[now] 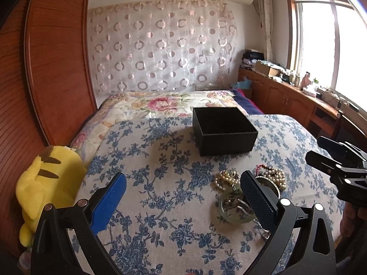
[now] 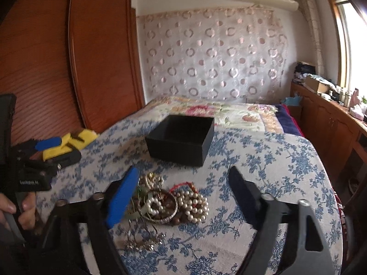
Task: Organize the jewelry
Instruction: 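Lower the right gripper onto the pile and grasp the dark metal bangle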
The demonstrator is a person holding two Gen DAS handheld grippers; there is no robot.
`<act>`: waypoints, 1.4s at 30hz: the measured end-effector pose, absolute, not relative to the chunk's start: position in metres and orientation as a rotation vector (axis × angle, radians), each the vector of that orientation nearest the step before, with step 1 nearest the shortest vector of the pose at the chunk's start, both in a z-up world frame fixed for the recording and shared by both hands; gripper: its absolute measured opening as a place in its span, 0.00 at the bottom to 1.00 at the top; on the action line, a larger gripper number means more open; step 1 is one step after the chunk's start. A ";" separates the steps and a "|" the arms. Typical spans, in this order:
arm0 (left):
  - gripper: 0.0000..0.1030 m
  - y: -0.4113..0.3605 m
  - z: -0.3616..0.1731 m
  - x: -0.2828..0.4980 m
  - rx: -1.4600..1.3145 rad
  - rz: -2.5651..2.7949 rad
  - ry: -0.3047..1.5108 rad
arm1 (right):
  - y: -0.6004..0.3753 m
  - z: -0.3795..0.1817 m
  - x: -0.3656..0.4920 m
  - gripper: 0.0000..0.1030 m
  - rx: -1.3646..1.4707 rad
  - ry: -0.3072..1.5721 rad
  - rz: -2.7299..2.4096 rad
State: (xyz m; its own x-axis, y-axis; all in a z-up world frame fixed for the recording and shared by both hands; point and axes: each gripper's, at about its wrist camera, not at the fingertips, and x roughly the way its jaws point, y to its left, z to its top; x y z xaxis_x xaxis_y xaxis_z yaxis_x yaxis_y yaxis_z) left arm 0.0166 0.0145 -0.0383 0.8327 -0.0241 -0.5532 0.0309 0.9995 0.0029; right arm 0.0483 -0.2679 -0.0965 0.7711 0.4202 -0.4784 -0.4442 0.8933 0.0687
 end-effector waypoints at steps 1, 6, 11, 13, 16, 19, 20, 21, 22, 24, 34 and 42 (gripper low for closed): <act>0.94 0.015 -0.041 0.017 0.013 -0.032 0.592 | -0.267 -0.100 0.050 0.62 -0.061 0.523 0.483; 0.94 0.016 -0.053 0.022 0.025 -0.055 0.627 | -0.259 -0.121 0.064 0.38 -0.112 0.618 0.560; 0.94 0.013 -0.068 0.030 0.029 -0.105 0.685 | -0.248 -0.137 0.079 0.24 -0.153 0.697 0.621; 0.94 0.011 -0.075 0.033 0.035 -0.119 0.707 | -0.246 -0.142 0.085 0.21 -0.153 0.725 0.639; 0.94 0.010 -0.081 0.036 0.032 -0.134 0.732 | -0.244 -0.148 0.095 0.17 -0.157 0.761 0.647; 0.94 0.010 -0.087 0.039 0.028 -0.138 0.753 | -0.240 -0.150 0.102 0.17 -0.174 0.780 0.667; 0.94 0.011 -0.089 0.039 0.024 -0.139 0.758 | -0.238 -0.151 0.103 0.17 -0.185 0.785 0.671; 0.94 0.012 -0.091 0.040 0.017 -0.142 0.766 | -0.235 -0.151 0.105 0.17 -0.202 0.792 0.676; 0.94 0.012 -0.094 0.041 0.012 -0.145 0.774 | -0.232 -0.152 0.106 0.17 -0.219 0.801 0.684; 0.94 0.014 -0.097 0.044 0.007 -0.148 0.787 | -0.228 -0.154 0.109 0.17 -0.245 0.808 0.680; 0.94 0.013 -0.112 0.051 -0.011 -0.164 0.840 | -0.220 -0.159 0.112 0.05 -0.332 0.802 0.687; 0.94 0.009 -0.116 0.059 -0.017 -0.191 0.861 | -0.249 -0.139 0.110 0.04 -0.258 0.738 0.654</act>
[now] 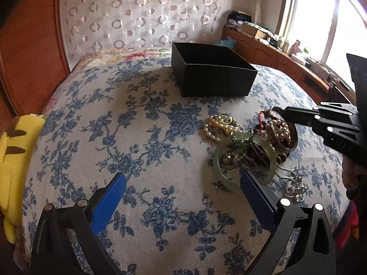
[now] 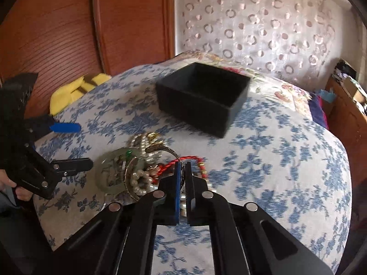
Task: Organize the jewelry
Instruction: 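Lower the right gripper onto the pile and grasp the dark metal bangle, then grasp the jade bangle with green pendant with the left gripper while the right holds the metal bangle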
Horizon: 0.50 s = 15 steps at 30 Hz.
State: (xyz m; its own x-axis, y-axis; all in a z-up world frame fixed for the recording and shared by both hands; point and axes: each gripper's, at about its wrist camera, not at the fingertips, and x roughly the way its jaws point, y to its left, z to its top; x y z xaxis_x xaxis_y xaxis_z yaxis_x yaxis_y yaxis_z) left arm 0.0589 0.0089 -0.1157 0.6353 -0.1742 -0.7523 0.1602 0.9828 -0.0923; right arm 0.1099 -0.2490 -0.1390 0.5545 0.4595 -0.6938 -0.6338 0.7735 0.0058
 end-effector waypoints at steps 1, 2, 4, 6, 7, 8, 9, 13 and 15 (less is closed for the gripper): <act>0.94 0.008 -0.115 0.060 -0.021 -0.202 0.861 | -0.253 -0.138 0.112 0.04 -0.250 0.735 0.645; 0.94 0.007 -0.115 0.061 -0.024 -0.210 0.859 | -0.258 -0.136 0.114 0.04 -0.240 0.732 0.633; 0.89 0.006 -0.114 0.063 -0.027 -0.230 0.854 | -0.263 -0.135 0.116 0.04 -0.229 0.728 0.623; 0.79 0.005 -0.116 0.067 -0.034 -0.253 0.866 | -0.266 -0.134 0.117 0.04 -0.217 0.721 0.614; 0.74 0.004 -0.117 0.069 -0.040 -0.265 0.876 | -0.268 -0.133 0.117 0.04 -0.211 0.717 0.611; 0.66 0.003 -0.117 0.070 -0.045 -0.278 0.879 | -0.271 -0.131 0.117 0.04 -0.203 0.710 0.608; 0.63 0.003 -0.118 0.071 -0.052 -0.288 0.885 | -0.271 -0.129 0.117 0.04 -0.202 0.705 0.605; 0.45 0.000 -0.120 0.076 -0.046 -0.307 0.903 | -0.273 -0.124 0.116 0.04 -0.201 0.687 0.592; 0.42 -0.004 -0.121 0.079 -0.030 -0.314 0.909 | -0.274 -0.123 0.116 0.04 -0.201 0.685 0.590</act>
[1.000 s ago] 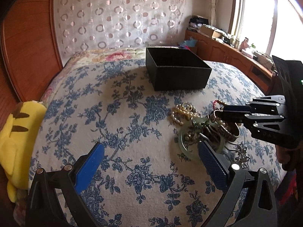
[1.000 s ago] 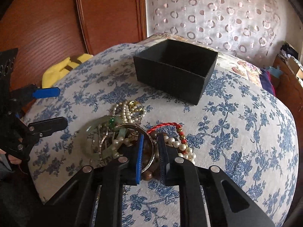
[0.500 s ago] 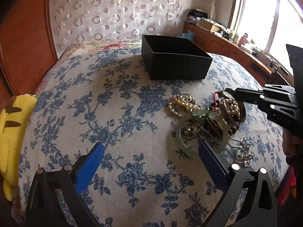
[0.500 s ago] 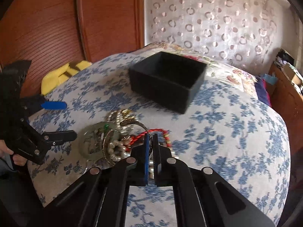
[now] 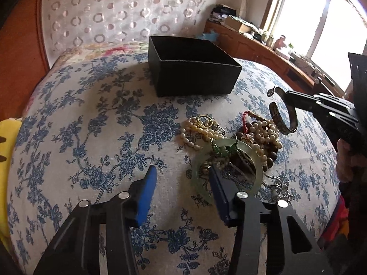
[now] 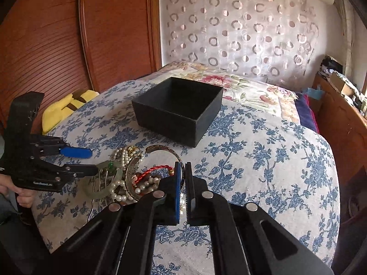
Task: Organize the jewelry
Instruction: 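Grasp the jade bangle with green pendant with the left gripper while the right holds the metal bangle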
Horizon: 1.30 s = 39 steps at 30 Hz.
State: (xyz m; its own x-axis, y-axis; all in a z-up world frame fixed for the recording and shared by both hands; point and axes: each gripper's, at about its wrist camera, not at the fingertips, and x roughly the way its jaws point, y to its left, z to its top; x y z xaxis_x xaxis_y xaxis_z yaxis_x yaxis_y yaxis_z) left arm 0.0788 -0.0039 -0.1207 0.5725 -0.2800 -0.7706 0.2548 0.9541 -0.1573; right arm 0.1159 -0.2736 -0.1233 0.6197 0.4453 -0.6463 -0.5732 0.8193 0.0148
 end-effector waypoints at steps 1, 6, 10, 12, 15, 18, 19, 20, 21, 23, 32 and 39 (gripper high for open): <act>0.40 -0.005 -0.121 0.081 -0.024 -0.316 0.910 | -0.275 -0.123 0.115 0.04 -0.199 0.684 0.589; 0.28 -0.012 -0.120 0.088 0.024 -0.315 0.916 | -0.274 -0.126 0.113 0.04 -0.191 0.687 0.594; 0.06 -0.021 -0.120 0.088 0.081 -0.337 0.920 | -0.270 -0.129 0.111 0.04 -0.195 0.694 0.602; 0.06 -0.025 -0.119 0.086 0.112 -0.332 0.909 | -0.270 -0.130 0.110 0.04 -0.194 0.695 0.604; 0.06 -0.025 -0.112 0.081 0.098 -0.344 0.890 | -0.271 -0.130 0.110 0.04 -0.190 0.695 0.603; 0.06 -0.022 -0.101 0.080 0.074 -0.334 0.860 | -0.272 -0.129 0.111 0.04 -0.188 0.692 0.600; 0.06 -0.021 -0.099 0.081 0.071 -0.328 0.852 | -0.273 -0.129 0.111 0.04 -0.187 0.691 0.599; 0.06 -0.020 -0.095 0.081 0.068 -0.321 0.841 | -0.273 -0.128 0.111 0.04 -0.186 0.688 0.598; 0.06 -0.019 -0.091 0.082 0.064 -0.318 0.830 | -0.274 -0.127 0.111 0.04 -0.185 0.685 0.597; 0.06 -0.018 -0.083 0.083 0.055 -0.313 0.810 | -0.274 -0.125 0.111 0.04 -0.184 0.680 0.596; 0.06 -0.012 -0.051 0.086 0.009 -0.312 0.748 | -0.278 -0.120 0.113 0.04 -0.178 0.668 0.583; 0.06 -0.008 -0.031 0.086 0.000 -0.297 0.704 | -0.281 -0.121 0.114 0.04 -0.169 0.664 0.577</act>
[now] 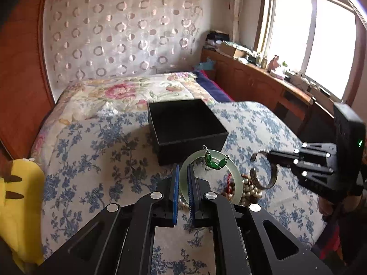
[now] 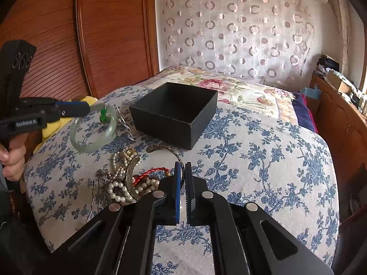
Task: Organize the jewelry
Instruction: 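Grasp the jade bangle with green pendant with the left gripper while the right holds the metal bangle, then carry both held bangles over the open black box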
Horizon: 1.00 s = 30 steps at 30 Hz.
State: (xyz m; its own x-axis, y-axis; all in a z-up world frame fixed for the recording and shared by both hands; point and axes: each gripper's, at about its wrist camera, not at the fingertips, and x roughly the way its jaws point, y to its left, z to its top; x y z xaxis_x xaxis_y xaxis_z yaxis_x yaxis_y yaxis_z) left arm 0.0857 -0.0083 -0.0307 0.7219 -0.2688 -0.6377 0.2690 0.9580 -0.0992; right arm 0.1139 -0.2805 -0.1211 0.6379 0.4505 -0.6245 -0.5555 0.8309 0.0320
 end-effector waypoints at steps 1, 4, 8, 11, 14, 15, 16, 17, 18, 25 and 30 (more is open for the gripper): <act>0.06 -0.007 -0.028 0.085 -0.003 -0.297 0.694 | -0.281 -0.122 0.114 0.04 -0.170 0.665 0.576; 0.06 -0.006 -0.014 0.077 -0.010 -0.304 0.652 | -0.281 -0.122 0.114 0.04 -0.170 0.664 0.575; 0.06 -0.011 -0.021 0.081 0.032 -0.292 0.678 | -0.283 -0.123 0.114 0.04 -0.169 0.664 0.572; 0.06 -0.010 -0.054 0.094 0.087 -0.257 0.791 | -0.283 -0.124 0.115 0.04 -0.164 0.666 0.570; 0.06 0.001 -0.076 0.100 0.107 -0.214 0.853 | -0.282 -0.123 0.113 0.04 -0.164 0.665 0.575; 0.06 0.005 -0.080 0.101 0.116 -0.198 0.863 | -0.280 -0.124 0.113 0.04 -0.164 0.665 0.578; 0.06 0.011 -0.083 0.101 0.126 -0.177 0.870 | -0.279 -0.124 0.113 0.04 -0.164 0.666 0.581; 0.06 0.016 -0.084 0.101 0.132 -0.160 0.872 | -0.278 -0.125 0.113 0.04 -0.165 0.667 0.583; 0.06 0.022 -0.084 0.101 0.128 -0.142 0.870 | -0.276 -0.126 0.113 0.04 -0.165 0.667 0.585; 0.06 0.038 -0.068 0.098 0.100 -0.086 0.811 | -0.271 -0.129 0.112 0.04 -0.171 0.673 0.593; 0.06 0.033 -0.046 0.095 0.130 -0.051 0.731 | -0.271 -0.128 0.113 0.04 -0.171 0.669 0.588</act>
